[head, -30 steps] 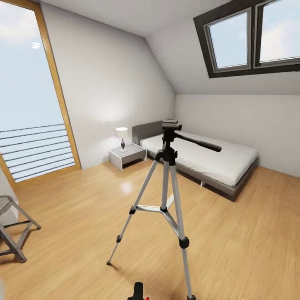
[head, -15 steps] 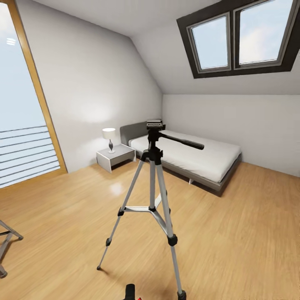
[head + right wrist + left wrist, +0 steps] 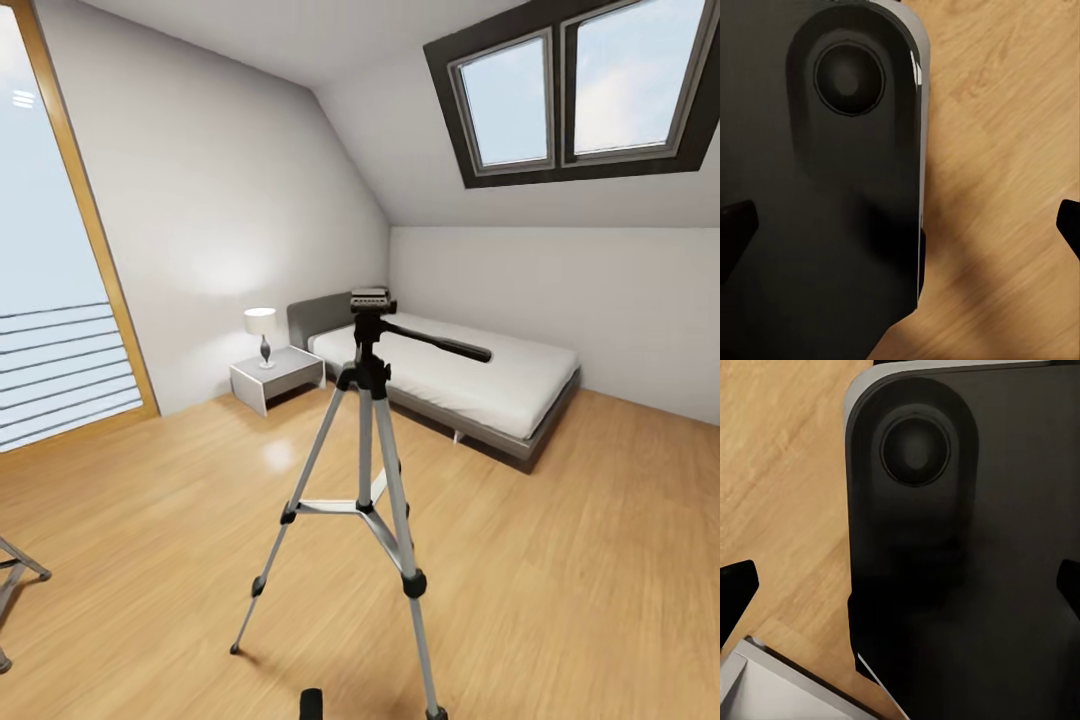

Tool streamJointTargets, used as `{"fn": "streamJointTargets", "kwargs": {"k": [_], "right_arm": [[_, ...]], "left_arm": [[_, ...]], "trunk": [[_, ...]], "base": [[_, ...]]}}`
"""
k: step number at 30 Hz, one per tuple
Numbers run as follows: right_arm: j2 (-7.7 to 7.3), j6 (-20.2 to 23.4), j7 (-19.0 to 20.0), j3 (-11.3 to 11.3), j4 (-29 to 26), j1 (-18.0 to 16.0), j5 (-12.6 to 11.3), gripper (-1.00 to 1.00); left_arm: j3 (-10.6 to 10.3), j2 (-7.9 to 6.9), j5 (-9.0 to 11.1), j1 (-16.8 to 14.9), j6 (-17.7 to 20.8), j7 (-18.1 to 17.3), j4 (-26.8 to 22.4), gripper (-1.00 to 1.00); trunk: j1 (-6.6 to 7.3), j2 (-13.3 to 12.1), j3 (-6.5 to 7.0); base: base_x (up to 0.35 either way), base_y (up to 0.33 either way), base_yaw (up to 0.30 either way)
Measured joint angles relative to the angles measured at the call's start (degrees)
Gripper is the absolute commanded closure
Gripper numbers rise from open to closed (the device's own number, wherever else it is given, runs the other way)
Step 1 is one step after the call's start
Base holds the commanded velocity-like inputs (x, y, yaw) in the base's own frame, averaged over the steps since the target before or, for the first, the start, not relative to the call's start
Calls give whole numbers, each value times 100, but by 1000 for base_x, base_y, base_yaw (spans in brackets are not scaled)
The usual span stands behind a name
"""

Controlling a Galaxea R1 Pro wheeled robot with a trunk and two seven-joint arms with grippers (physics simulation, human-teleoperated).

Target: Attach the digital camera to the camera tripod in the bedroom.

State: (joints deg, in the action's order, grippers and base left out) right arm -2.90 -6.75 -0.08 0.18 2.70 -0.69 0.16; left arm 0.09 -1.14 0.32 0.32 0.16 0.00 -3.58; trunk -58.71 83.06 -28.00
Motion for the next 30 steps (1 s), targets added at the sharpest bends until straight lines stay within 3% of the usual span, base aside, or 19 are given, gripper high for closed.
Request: {"fn": "streamJointTargets", "kwargs": {"k": [12,30], "right_arm": [[0,-14,0,2,0,2,0,-100],[0,-15,0,4,0,2,0,-100]], "left_arm": [[0,0,0,0,-2,0,0,-100],[0,0,0,0,-1,0,0,-100]], "trunk": [[1,0,0],[-1,0,0]], "base": [[196,36,0],[17,3,0]]}}
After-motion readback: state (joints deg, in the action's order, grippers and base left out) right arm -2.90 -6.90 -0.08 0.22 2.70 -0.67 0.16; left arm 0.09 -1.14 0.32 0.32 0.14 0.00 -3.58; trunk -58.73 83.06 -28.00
